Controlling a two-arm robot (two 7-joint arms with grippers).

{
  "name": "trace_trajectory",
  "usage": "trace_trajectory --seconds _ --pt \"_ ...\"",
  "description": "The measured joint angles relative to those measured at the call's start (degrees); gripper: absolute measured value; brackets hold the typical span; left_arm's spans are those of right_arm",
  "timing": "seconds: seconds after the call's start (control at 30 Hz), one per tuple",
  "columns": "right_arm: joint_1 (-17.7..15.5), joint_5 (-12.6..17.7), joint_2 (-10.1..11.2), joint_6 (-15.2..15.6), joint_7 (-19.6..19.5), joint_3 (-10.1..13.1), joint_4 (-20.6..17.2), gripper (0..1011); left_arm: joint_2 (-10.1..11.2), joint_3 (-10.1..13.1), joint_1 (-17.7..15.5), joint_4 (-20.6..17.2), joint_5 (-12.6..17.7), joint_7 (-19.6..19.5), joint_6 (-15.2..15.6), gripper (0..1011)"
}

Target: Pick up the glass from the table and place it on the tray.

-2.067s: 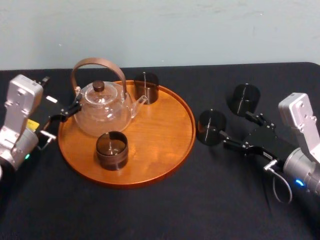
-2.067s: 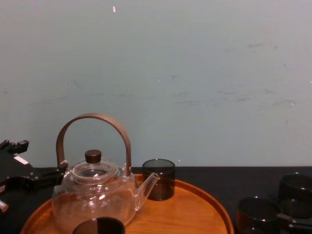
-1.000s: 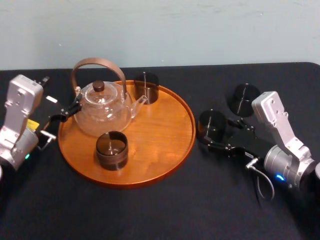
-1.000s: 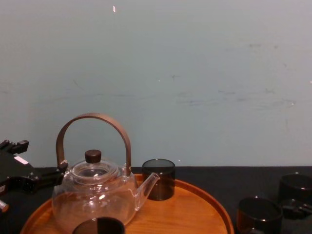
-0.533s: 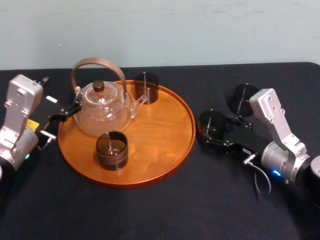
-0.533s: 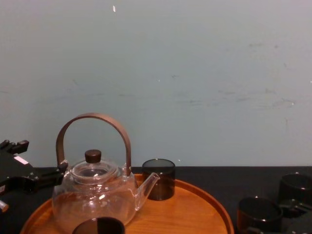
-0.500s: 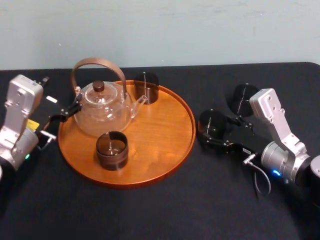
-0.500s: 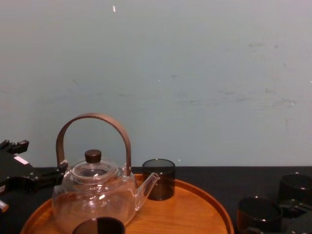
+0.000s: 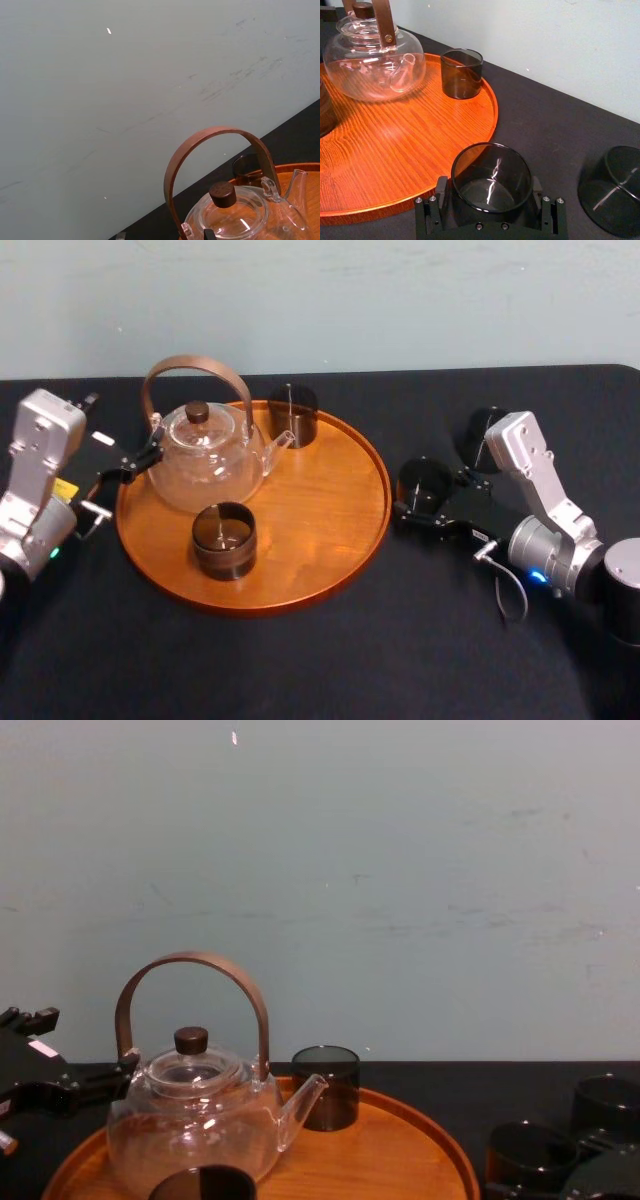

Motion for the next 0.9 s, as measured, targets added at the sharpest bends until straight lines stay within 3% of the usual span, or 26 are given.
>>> trace_trajectory --seconds 0.47,0.63,0.9 --pt "1.3 -0.3 -0.8 -0.9 1.5 -0.6 1.9 1002 0.0 0.0 0.0 0.0 0.0 0.0 0.0 1009" --pt "1.2 -0.3 -0.7 -0.9 1.4 -0.6 1.8 913 0.0 0.0 0.0 0.0 0.0 0.0 0.0 1010" --pt "1.1 -0.2 -0.7 -0.7 1.3 -0.5 1.6 908 0.0 0.0 0.0 0.0 0.0 0.0 0.0 1009"
